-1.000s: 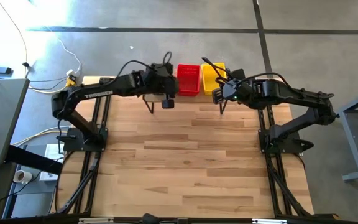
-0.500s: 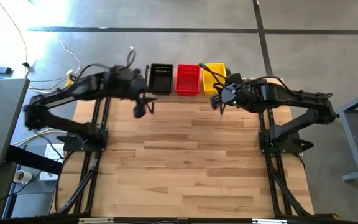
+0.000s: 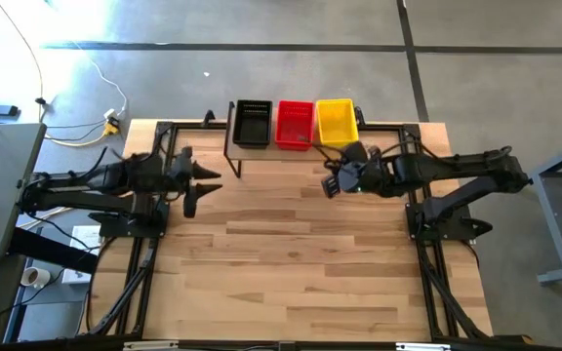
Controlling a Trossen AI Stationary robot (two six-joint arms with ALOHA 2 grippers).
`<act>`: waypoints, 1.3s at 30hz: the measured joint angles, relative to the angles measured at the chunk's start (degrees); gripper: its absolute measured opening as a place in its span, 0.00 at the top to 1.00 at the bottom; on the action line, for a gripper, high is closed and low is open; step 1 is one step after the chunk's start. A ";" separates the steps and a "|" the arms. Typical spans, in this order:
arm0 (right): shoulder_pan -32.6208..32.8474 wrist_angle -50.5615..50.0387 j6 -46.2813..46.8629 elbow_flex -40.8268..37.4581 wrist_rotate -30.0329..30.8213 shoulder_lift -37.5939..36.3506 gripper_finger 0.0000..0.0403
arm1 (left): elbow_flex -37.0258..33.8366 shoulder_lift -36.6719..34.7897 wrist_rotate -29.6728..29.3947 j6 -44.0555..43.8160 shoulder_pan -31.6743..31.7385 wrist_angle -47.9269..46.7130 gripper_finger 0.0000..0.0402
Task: Stack baskets on shelf by color
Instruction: Return to Home Position
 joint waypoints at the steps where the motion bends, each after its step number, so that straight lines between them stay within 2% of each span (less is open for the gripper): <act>1: 0.69 0.66 0.04 -0.88 0.04 -0.07 0.72 | -2.19 -1.86 -0.57 -0.11 -0.86 1.28 0.66; 10: 4.45 9.11 0.21 -10.53 0.26 -5.09 0.72 | -15.40 -14.50 -4.11 -1.30 -7.00 7.00 0.66; 18: 4.58 15.85 -7.17 -18.26 1.75 -17.12 0.72 | -26.13 -21.02 -6.08 -2.81 -8.76 14.38 0.66; 25: 4.58 21.89 -18.75 -25.92 1.63 -33.03 0.72 | -31.47 -22.48 -7.28 -9.70 -8.71 15.57 0.67; 31: 4.58 22.56 -21.66 -32.15 1.33 -49.76 0.72 | -33.56 -22.52 -7.75 -11.21 -8.67 15.67 0.69; 34: 4.56 25.96 -24.41 -36.70 0.63 -57.68 0.72 | -34.03 -22.40 -8.39 -11.81 -8.67 15.84 0.71; 39: 4.55 32.20 -28.23 -46.31 -1.75 -68.73 0.72 | -35.84 -22.11 -8.51 -12.67 -8.67 21.30 0.73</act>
